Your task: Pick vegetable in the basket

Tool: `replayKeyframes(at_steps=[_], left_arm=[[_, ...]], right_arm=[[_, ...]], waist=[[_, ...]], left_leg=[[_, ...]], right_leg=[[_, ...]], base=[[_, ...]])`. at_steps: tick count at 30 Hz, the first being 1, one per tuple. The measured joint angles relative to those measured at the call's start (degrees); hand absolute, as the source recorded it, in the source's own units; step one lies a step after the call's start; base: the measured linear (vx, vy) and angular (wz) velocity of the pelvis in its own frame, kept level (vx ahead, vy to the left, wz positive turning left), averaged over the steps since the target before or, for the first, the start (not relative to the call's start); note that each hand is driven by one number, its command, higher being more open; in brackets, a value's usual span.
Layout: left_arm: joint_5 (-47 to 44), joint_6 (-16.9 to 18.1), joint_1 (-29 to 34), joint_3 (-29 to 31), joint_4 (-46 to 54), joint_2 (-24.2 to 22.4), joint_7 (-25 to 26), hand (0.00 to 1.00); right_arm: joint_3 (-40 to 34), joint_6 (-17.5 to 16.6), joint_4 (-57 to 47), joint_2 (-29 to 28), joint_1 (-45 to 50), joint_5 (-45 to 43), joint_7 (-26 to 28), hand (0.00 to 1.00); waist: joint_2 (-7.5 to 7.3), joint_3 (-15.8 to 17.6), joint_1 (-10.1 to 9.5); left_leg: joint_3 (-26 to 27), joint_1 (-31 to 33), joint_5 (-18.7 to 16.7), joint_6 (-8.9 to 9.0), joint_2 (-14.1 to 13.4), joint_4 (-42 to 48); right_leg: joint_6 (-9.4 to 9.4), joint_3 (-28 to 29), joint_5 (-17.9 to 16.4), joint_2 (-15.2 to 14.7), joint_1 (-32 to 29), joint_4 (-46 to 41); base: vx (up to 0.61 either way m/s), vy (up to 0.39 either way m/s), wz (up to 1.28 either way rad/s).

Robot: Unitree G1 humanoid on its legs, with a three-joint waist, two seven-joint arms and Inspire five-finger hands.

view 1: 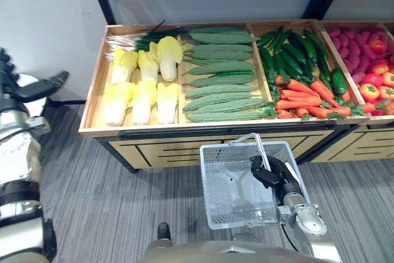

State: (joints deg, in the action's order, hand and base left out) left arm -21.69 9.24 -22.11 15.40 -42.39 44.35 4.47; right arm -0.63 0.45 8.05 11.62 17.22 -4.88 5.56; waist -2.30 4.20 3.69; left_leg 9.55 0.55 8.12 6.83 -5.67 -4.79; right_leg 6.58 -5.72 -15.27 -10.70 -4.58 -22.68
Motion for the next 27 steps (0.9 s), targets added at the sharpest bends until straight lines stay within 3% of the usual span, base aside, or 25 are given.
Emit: replayKeyframes(at_steps=[6,10,22,27], left_arm=[[1.1,-2.0,-5.9,-1.6,-8.6,2.1,-1.1,1.00],[1.8,-2.1,-9.9,-2.1,-11.3,3.8,-1.1,1.00],[4.4,-3.5,-18.6,-2.8,-19.0,5.1,-0.7,1.00],[4.4,-4.3,-21.9,-2.8,-19.8,5.4,-0.1,1.00]], right_arm=[[2.1,0.0,-0.8,-0.2,0.8,0.0,0.6,0.00],[2.1,0.0,-4.2,-0.1,2.2,-0.1,0.7,0.00],[2.5,-0.9,-8.5,-0.4,0.7,-1.2,0.6,0.00],[2.6,-1.0,-9.0,-0.4,-0.9,-2.5,0.3,0.00]], waist=[[-1.19,0.3,1.32],[-1.70,1.6,1.18],[-3.67,9.8,1.30],[-3.70,14.2,1.29]], left_leg=[[1.6,0.0,0.1,0.19,-0.8,0.0],[2.1,0.1,0.4,0.35,-1.1,0.0],[4.6,2.3,1.1,0.21,-1.1,0.1],[4.7,3.1,1.0,0.19,-1.2,1.7]], right_leg=[[-0.09,2.0,0.0,1.0,-1.7,-0.9],[-0.27,2.7,0.0,1.3,-2.5,-1.6],[-0.30,5.9,1.1,1.9,-7.3,-3.3],[-0.41,6.1,1.3,1.9,-7.6,-3.7]], base=[[-0.03,-0.020,-0.15],[-0.07,-0.025,-0.09],[-0.03,-0.001,-0.11],[-0.01,-0.007,-0.02]])
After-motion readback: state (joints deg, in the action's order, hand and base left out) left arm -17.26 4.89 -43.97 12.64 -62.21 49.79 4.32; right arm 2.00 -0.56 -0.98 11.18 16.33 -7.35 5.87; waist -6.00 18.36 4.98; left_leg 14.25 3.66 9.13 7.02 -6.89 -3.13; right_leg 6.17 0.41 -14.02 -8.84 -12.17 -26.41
